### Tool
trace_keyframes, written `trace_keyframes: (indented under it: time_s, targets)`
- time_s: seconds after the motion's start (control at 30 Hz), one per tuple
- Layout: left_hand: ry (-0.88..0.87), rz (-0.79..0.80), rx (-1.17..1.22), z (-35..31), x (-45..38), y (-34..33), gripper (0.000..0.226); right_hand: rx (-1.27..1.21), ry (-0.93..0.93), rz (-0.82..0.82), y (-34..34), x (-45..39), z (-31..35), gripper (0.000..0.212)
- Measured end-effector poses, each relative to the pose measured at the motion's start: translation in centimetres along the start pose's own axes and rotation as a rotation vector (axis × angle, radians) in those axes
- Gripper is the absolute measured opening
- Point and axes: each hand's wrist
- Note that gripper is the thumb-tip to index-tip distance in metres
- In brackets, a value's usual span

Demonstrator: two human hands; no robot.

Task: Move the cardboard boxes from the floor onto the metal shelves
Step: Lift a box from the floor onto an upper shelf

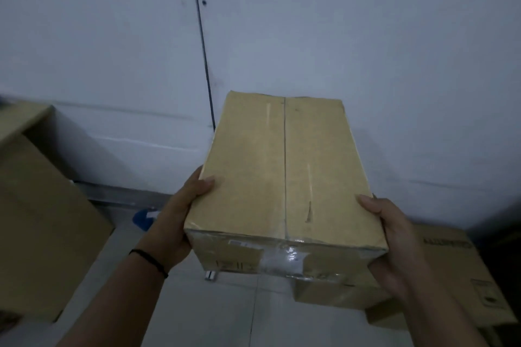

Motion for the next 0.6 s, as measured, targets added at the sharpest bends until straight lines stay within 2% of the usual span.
trace_keyframes:
  time_s: [0.1,0.13,0.23,0.4,0.6]
  targets:
    - [-0.021,0.026,-0.020,-4.7,1.8,-3.5,0.089,0.006,0.057,-0.004,-2.7,2.9,4.7,0.052]
    - [-0.032,0.039,-0.027,-6.2,2.5,-4.8,0.088,0.015,0.076,-0.018,-3.6,3.9,6.2,0.054]
    - [-0.079,0.056,-0.030,-10.0,3.8,-8.1,0.051,0.031,0.130,-0.032,-6.0,6.1,9.9,0.060]
    - [-0.200,0.080,-0.088,-15.1,5.8,-12.8,0.046,0.088,0.255,0.018,-8.9,10.2,15.5,0.042]
    - [-0.278,0.172,-0.042,-17.9,7.4,-17.9,0.045,0.116,0.362,0.040,-9.4,14.8,19.5,0.038]
Point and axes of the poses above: each hand's wrist, its own x-axis away from the middle knuckle, its own y-axis out of the back of the hand, z = x × y, and after that the axes turned 12 degrees about z, right-handed
